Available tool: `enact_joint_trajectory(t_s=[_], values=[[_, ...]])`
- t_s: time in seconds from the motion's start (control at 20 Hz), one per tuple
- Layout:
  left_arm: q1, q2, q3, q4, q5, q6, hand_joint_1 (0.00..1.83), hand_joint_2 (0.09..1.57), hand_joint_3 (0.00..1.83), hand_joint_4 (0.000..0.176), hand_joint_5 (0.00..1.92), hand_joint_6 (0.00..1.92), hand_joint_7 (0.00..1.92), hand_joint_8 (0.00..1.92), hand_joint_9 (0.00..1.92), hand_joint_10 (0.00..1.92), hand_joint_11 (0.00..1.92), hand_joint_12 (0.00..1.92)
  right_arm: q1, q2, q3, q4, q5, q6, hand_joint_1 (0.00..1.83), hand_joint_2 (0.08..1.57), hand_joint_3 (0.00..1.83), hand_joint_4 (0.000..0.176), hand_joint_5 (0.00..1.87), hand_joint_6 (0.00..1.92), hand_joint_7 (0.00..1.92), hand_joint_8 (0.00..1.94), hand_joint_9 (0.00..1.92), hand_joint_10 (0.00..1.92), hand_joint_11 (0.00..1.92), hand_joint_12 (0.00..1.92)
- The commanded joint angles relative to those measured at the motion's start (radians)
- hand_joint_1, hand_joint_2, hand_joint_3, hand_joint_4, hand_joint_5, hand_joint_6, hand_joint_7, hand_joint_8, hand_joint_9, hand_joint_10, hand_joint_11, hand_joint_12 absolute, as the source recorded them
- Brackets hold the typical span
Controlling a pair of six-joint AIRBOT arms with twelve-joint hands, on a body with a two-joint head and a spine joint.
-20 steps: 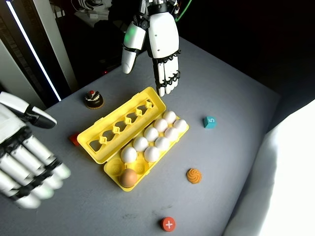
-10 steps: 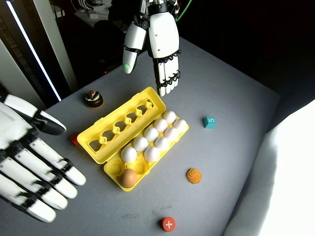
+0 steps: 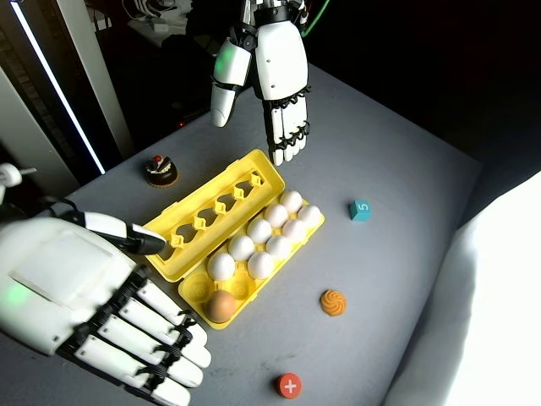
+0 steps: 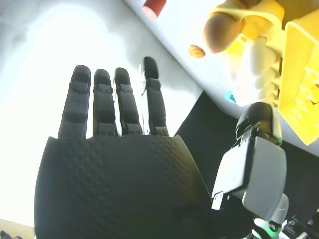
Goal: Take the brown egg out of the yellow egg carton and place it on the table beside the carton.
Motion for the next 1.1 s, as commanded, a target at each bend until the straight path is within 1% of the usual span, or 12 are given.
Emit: enact_joint_trajectory(t_s=[0.0,0.1,0.2,0.25,0.35,0.45,0.5,0.55,0.75,0.85,0.95,1.05], values=[[-0.008,0.006,0.002,0.032,-0.036,-0.005,0.00,1.19,0.00,0.000,0.07,0.01,0.02,0.01,0.00,0.00,0.01,0.00,0.006,-0.012,0.021,-0.061,0.058,0.008,0.25,0.89,0.01,0.093,0.69,0.02,0.17,0.00,0.00,0.00,0.00,0.00],[-0.010,0.006,0.001,0.032,-0.039,0.000,0.00,1.19,0.00,0.000,0.08,0.01,0.03,0.01,0.00,0.00,0.02,0.01,0.002,-0.043,0.054,-0.090,0.053,0.023,0.32,0.88,0.00,0.091,0.75,0.04,0.16,0.00,0.00,0.00,0.00,0.00],[-0.009,0.006,0.000,0.032,-0.046,0.002,0.00,1.20,0.01,0.000,0.07,0.01,0.03,0.01,0.00,0.00,0.00,0.00,0.002,-0.080,0.095,-0.131,0.052,0.054,0.42,0.88,0.00,0.074,0.80,0.02,0.19,0.01,0.00,0.00,0.00,0.00],[-0.009,0.006,0.000,0.032,-0.046,0.001,0.00,1.20,0.01,0.000,0.07,0.00,0.03,0.01,0.00,0.00,0.00,0.00,0.007,-0.097,0.115,-0.134,0.047,0.061,0.40,0.89,0.00,0.103,0.80,0.02,0.18,0.00,0.00,0.00,0.00,0.00],[-0.009,0.006,0.002,0.032,-0.046,0.001,0.00,1.21,0.01,0.000,0.09,0.01,0.04,0.01,0.00,0.00,0.00,0.00,0.020,-0.121,0.150,-0.135,0.002,0.075,0.50,0.90,0.00,0.084,0.82,0.02,0.14,0.00,0.00,0.00,0.00,0.00],[-0.009,0.006,0.002,0.032,-0.046,0.002,0.00,1.21,0.01,0.000,0.08,0.00,0.04,0.01,0.00,0.00,0.00,0.00,0.025,-0.133,0.170,-0.165,-0.038,0.101,0.54,0.90,0.00,0.090,0.82,0.02,0.14,0.01,0.00,0.00,0.00,0.00],[-0.009,0.006,0.002,0.032,-0.046,0.003,0.00,1.22,0.01,0.000,0.08,0.00,0.04,0.01,0.00,0.00,0.00,0.00,0.025,-0.138,0.179,-0.187,-0.052,0.127,0.57,0.89,0.00,0.081,0.81,0.01,0.11,0.00,0.00,0.00,0.00,0.00],[-0.009,0.007,0.002,0.032,-0.046,0.004,0.00,1.21,0.01,0.000,0.07,0.00,0.03,0.00,0.00,0.00,0.00,0.00,0.024,-0.146,0.189,-0.193,-0.065,0.136,0.60,0.88,0.00,0.088,0.83,0.02,0.11,0.00,0.00,0.00,0.00,0.00],[-0.009,0.006,0.004,0.032,-0.046,0.005,0.00,1.21,0.00,0.000,0.09,0.01,0.07,0.01,0.02,0.01,0.03,0.01,0.023,-0.185,0.240,-0.193,-0.079,0.143,0.57,0.89,0.00,0.077,0.84,0.01,0.07,0.00,0.00,0.00,0.00,0.00],[-0.008,0.006,0.004,0.032,-0.045,0.005,0.00,1.21,0.00,0.000,0.08,0.00,0.05,0.00,0.01,0.00,0.01,0.01,0.020,-0.201,0.262,-0.193,-0.081,0.162,0.63,0.87,0.00,0.070,0.90,0.02,0.12,0.01,0.00,0.00,0.00,0.00],[-0.008,0.006,0.003,0.032,-0.045,0.005,0.00,1.21,0.00,0.000,0.06,0.00,0.03,0.00,0.00,0.00,0.00,0.00,0.018,-0.227,0.288,-0.193,-0.085,0.171,0.57,0.92,0.02,0.088,0.91,0.01,0.11,0.00,0.00,0.00,0.00,0.00],[-0.003,0.005,0.002,0.027,-0.045,0.003,0.00,1.21,0.00,0.000,0.07,0.00,0.03,0.00,0.00,0.00,0.00,0.00,0.012,-0.245,0.309,-0.201,-0.085,0.173,0.60,0.90,0.01,0.100,0.94,0.02,0.11,0.00,0.00,0.00,0.00,0.00]])
